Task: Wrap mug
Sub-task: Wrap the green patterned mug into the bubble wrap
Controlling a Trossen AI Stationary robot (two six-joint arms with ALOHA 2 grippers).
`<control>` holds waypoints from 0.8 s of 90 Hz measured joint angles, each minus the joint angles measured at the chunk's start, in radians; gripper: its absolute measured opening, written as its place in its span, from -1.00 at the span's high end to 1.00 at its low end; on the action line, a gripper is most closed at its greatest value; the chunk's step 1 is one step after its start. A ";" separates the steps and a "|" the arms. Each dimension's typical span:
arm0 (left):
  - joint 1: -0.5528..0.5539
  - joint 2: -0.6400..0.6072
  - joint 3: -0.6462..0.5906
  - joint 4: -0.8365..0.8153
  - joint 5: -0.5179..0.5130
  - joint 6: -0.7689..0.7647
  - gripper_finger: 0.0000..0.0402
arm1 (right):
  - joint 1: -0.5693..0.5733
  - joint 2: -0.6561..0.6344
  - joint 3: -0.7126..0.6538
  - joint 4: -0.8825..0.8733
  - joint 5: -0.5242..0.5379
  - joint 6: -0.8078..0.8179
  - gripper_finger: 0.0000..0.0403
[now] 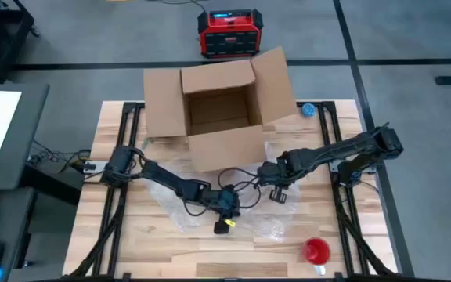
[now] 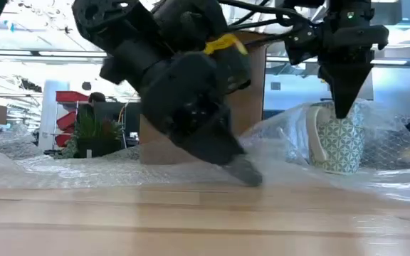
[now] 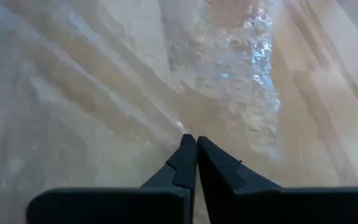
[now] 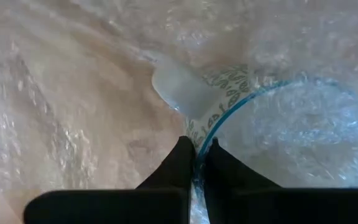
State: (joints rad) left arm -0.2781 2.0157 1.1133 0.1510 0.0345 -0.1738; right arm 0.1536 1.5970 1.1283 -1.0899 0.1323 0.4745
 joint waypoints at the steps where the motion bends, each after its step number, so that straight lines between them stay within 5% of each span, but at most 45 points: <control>1: -0.002 -0.008 0.000 -0.005 0.000 -0.002 1.00 | 0.001 0.001 0.001 0.000 -0.001 -0.005 0.96; 32: -0.090 -0.215 0.002 -0.140 -0.059 -0.015 1.00 | 0.021 -0.012 0.142 -0.156 -0.162 -0.096 0.96; 72: -0.094 -0.178 0.001 -0.249 -0.143 -0.050 1.00 | 0.055 0.110 0.146 -0.100 -0.191 -0.133 0.91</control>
State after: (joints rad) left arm -0.3717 1.8377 1.1145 -0.0977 -0.1082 -0.2237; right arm 0.2085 1.7073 1.2747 -1.1896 -0.0589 0.3416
